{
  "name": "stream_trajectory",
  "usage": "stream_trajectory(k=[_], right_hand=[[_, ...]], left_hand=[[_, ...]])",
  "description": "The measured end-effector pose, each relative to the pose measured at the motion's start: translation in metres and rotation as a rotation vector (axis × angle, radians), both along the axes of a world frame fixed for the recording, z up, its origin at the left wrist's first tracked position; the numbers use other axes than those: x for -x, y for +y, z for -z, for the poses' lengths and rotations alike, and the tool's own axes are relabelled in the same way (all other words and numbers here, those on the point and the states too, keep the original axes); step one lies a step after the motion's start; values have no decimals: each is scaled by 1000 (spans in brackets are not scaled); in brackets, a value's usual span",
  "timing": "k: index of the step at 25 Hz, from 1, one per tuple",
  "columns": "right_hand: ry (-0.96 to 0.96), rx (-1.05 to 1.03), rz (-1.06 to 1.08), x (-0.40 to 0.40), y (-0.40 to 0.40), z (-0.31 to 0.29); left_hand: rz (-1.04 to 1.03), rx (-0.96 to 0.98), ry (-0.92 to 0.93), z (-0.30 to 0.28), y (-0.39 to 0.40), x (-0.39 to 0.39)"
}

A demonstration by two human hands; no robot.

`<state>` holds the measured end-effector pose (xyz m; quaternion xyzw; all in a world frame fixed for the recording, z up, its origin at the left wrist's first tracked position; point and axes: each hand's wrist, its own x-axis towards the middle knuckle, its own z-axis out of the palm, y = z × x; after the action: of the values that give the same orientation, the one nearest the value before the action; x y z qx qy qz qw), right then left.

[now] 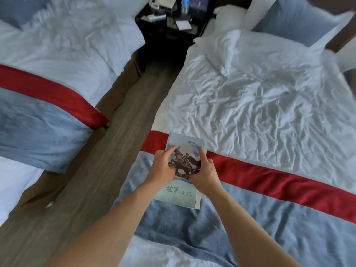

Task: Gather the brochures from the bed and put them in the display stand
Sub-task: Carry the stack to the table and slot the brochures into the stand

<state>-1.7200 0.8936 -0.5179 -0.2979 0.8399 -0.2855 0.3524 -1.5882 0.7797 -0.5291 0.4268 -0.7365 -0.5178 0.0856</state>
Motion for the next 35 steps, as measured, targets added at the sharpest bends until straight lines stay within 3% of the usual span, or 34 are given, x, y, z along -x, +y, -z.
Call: stream_trajectory(k=[8, 13, 18, 27, 35], right_hand=[[200, 110, 105, 40, 29, -129], [286, 158, 252, 68, 120, -190], [318, 162, 456, 80, 285, -229], [355, 56, 923, 36, 654, -273], [367, 30, 1288, 14, 872, -276]], left_hand=[[136, 132, 172, -140, 16, 55], [277, 188, 224, -193, 91, 106], [514, 214, 285, -227, 237, 150], [957, 190, 308, -274, 598, 179], [1298, 130, 313, -275, 833, 215]])
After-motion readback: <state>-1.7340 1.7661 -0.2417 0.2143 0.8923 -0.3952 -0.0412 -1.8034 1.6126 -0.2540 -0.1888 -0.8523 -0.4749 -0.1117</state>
